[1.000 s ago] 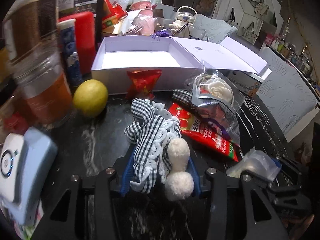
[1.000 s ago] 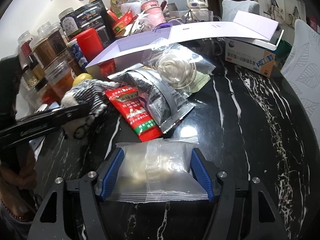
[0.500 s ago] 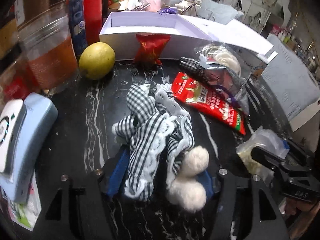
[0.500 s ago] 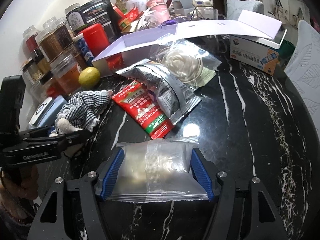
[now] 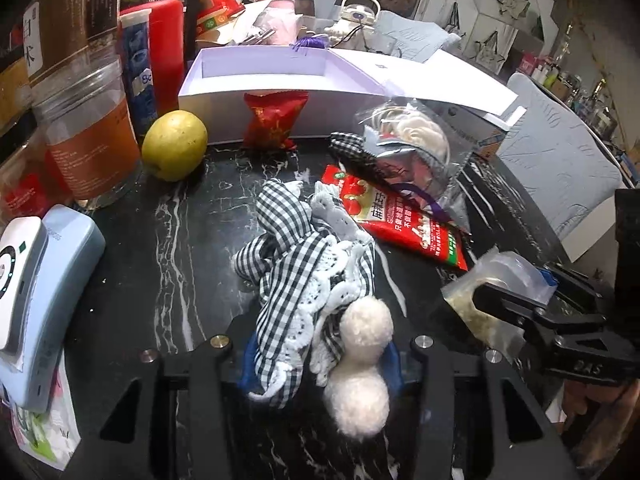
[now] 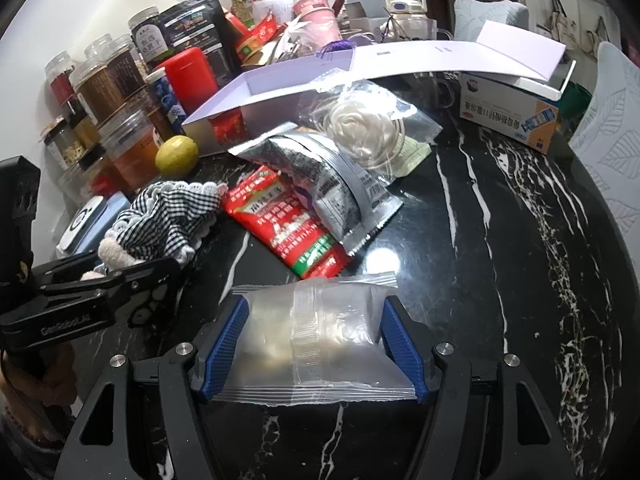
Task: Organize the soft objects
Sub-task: 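Lift the zip bag with the right gripper while the left gripper lifts the plush doll, then carry the zip bag with the right gripper while the left gripper carries the doll over the white box, then open the right gripper to drop the zip bag while the left gripper releases the doll into the box, then withdraw both open grippers from the white box, then lower the right gripper onto the silver snack bag and grasp it, then grasp the small red snack packet with the left gripper while the right gripper holds the silver bag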
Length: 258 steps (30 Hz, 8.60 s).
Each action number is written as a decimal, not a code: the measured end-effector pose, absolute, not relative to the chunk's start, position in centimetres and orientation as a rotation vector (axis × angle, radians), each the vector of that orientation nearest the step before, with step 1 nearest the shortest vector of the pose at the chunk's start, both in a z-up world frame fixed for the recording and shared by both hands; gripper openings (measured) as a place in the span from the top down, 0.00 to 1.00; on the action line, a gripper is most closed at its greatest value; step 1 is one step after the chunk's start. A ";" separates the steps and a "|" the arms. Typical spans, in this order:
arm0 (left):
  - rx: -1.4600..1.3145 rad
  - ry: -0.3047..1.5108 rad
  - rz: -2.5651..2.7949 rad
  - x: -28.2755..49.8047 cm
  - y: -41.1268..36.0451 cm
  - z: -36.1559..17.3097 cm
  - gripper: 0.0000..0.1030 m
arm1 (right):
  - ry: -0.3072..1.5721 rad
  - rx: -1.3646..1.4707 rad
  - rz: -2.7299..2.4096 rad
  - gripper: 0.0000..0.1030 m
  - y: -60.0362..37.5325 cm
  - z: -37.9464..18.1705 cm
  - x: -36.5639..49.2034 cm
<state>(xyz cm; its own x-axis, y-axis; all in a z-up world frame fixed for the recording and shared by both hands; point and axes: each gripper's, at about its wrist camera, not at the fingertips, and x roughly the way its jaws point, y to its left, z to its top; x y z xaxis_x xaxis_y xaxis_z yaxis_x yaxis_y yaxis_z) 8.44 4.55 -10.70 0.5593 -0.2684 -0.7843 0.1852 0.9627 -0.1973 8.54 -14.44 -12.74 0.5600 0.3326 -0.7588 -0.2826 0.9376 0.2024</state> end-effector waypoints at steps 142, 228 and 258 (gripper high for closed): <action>0.007 0.547 -0.076 22.7 5.3 11.7 0.32 | 0.518 -0.093 0.445 0.16 -10.0 12.3 25.8; -0.082 0.977 -0.240 14.2 4.5 -10.0 0.07 | 0.914 -0.101 0.448 0.33 -11.4 -12.3 19.2; -0.032 0.834 -0.130 19.0 4.5 -9.6 0.24 | 0.853 0.070 0.380 0.67 -15.9 -9.1 15.2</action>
<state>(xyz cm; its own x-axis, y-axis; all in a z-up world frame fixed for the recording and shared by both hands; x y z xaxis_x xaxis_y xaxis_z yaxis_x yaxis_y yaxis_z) 19.01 4.47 -9.61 0.6647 -0.1271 -0.7362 0.1023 0.9916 -0.0789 15.17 -15.95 -9.07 0.5953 0.3544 -0.7211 -0.2987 0.9308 0.2109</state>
